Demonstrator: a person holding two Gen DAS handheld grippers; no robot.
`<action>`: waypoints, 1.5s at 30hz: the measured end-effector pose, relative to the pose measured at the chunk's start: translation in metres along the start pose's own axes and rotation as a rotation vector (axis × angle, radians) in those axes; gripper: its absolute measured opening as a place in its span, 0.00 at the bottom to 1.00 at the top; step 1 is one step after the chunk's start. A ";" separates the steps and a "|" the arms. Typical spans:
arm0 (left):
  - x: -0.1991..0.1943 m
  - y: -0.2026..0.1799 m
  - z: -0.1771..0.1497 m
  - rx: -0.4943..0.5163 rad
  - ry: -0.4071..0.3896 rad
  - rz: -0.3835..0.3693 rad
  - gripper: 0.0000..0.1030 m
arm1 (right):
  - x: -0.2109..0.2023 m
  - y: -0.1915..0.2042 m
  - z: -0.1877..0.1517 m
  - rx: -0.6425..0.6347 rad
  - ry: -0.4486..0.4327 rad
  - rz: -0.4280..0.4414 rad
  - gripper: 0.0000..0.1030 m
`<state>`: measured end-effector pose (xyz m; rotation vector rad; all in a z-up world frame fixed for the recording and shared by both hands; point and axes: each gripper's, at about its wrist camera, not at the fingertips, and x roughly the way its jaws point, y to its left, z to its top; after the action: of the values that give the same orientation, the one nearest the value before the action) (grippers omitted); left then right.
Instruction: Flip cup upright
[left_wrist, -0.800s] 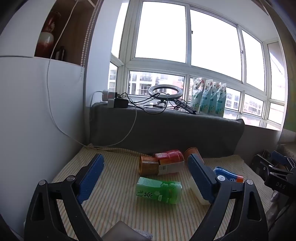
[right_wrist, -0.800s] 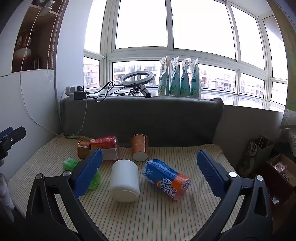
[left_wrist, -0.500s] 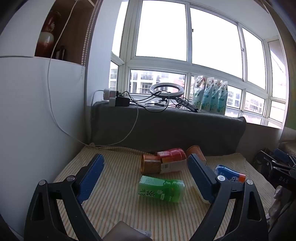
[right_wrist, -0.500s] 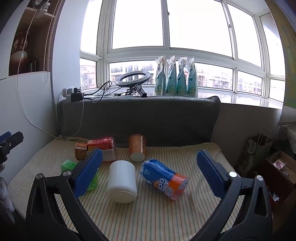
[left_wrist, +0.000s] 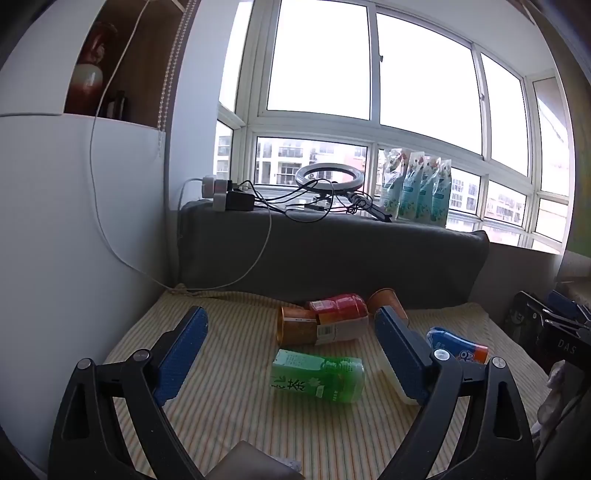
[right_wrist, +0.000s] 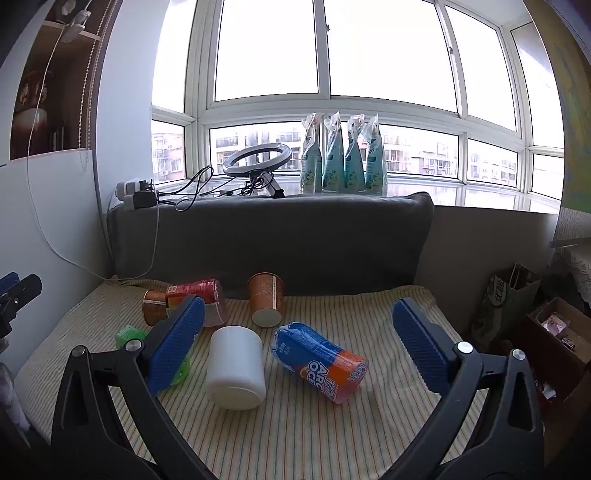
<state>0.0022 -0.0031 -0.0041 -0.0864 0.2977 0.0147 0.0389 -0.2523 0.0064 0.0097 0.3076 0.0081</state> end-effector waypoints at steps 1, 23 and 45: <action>0.000 0.000 0.000 0.001 0.000 0.000 0.89 | 0.000 0.000 0.000 0.001 0.000 0.000 1.00; -0.001 -0.001 0.000 -0.009 0.006 -0.003 0.89 | 0.001 0.000 -0.002 0.003 -0.001 0.002 1.00; -0.003 -0.001 0.002 -0.015 0.006 -0.008 0.89 | 0.001 0.000 -0.003 0.005 0.002 0.003 1.00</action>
<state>-0.0004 -0.0038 -0.0016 -0.1029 0.3028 0.0092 0.0388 -0.2522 0.0037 0.0148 0.3099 0.0105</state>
